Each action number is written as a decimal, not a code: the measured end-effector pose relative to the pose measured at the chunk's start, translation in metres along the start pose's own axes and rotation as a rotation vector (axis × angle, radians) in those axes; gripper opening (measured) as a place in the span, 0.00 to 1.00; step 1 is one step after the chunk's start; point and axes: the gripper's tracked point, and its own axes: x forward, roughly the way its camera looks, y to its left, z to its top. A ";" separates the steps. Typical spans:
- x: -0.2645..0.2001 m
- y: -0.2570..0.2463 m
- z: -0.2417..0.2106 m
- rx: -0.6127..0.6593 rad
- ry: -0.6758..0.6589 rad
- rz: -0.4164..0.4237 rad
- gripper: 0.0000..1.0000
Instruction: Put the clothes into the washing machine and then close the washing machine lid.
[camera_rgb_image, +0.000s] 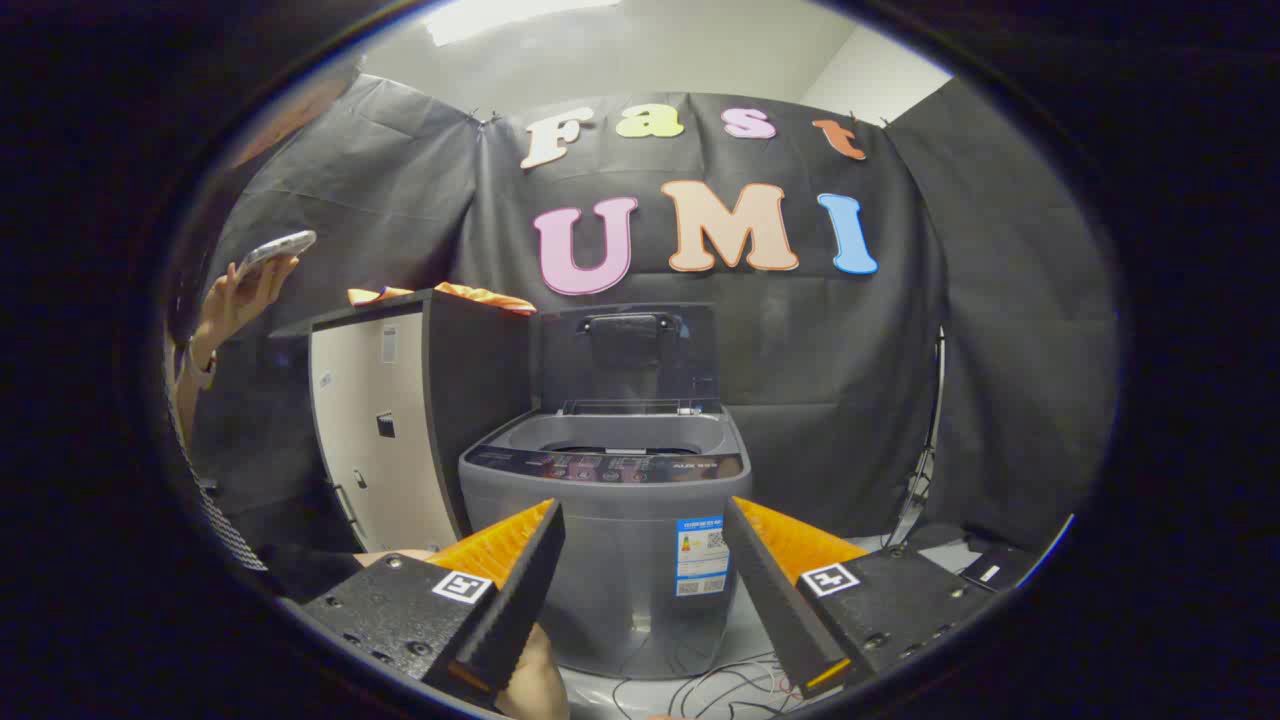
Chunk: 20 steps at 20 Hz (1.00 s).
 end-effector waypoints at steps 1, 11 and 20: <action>0.000 0.000 0.000 0.000 0.000 0.000 0.97; 0.000 0.000 0.000 0.001 0.000 0.000 0.97; 0.001 0.001 -0.001 0.008 0.004 0.007 0.97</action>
